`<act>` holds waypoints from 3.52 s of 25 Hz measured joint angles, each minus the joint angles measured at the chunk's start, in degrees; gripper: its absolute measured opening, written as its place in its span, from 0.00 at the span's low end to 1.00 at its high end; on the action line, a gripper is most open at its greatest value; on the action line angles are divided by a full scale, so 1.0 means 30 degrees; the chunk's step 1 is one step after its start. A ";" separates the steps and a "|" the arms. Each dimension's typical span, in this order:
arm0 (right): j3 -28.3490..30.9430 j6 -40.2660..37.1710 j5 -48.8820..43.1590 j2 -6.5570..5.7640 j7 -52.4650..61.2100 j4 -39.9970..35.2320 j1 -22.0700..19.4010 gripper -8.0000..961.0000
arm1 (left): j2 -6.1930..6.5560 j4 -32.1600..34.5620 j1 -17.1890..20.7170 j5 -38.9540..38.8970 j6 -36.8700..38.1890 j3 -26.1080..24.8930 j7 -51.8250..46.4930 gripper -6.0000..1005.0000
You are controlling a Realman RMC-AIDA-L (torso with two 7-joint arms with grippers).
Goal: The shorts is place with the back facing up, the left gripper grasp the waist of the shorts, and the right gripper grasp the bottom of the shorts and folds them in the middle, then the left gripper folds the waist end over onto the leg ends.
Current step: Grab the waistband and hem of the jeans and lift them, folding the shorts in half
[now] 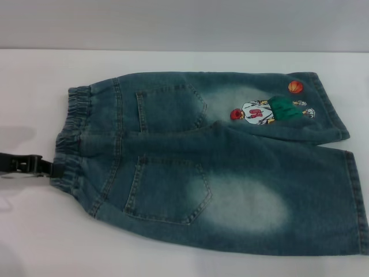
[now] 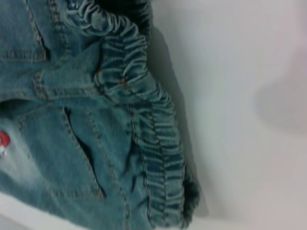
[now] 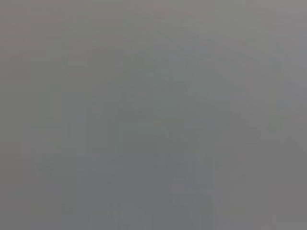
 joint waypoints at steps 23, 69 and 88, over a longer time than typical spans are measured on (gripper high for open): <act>-1.4091 -1.5581 -0.2507 -0.1368 2.0214 -1.0315 0.0742 0.59 | -0.0881 0.0612 -0.0304 -0.0951 -0.0730 -0.0539 0.0377 0.05; -2.1418 -1.7304 -2.0754 -0.2524 2.2390 -1.5444 0.2219 0.59 | -0.1321 -0.0036 -0.0381 -0.0999 -0.2572 -0.0417 0.0144 0.05; -2.1639 -1.5938 -2.4000 -0.2537 2.2731 -1.5430 0.1665 0.59 | -0.1358 -0.0031 -0.0230 -0.1003 -0.2500 -0.0508 0.0145 0.05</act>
